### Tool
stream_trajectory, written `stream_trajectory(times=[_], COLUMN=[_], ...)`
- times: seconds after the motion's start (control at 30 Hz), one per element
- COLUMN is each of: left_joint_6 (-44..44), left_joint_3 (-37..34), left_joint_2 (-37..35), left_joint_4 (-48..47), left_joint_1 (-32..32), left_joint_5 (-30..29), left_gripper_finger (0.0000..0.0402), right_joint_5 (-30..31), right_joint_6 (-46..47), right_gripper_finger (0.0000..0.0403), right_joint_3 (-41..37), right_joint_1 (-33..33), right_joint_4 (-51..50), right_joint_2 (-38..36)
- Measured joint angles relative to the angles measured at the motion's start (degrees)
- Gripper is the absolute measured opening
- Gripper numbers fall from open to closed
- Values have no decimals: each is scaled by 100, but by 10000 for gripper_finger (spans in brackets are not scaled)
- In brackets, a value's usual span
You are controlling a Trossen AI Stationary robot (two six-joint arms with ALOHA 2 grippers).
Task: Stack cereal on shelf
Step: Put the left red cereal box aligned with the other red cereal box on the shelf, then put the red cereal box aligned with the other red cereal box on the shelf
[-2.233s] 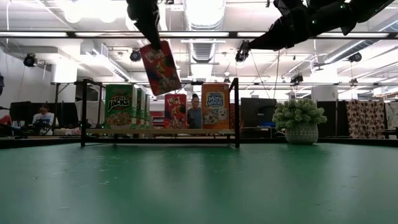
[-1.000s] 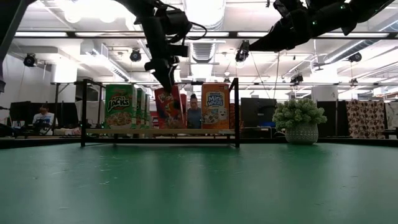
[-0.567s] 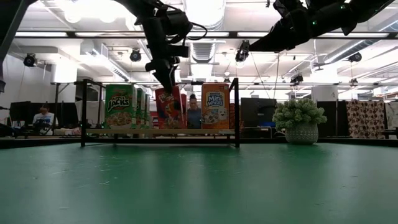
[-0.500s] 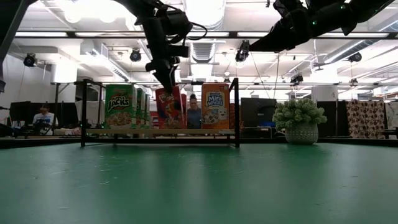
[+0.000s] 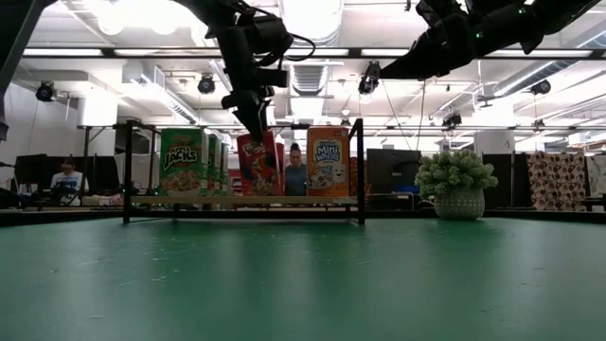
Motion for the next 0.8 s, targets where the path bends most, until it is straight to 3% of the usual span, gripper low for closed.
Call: stream_trajectory(times=[0.43, 0.8], left_joint_6=[-16, -30], left_joint_3=[0, 0], left_joint_2=[-2, -317], left_joint_4=[171, 136], left_joint_1=[0, -79], left_joint_5=[0, 0], left_gripper_finger=[230, 236], right_joint_5=[0, -1], right_joint_6=[-12, -22], right_gripper_finger=[52, 52], right_joint_3=[2, 2], right_joint_1=[-1, -1], right_joint_4=[-38, -50], right_joint_2=[0, 0])
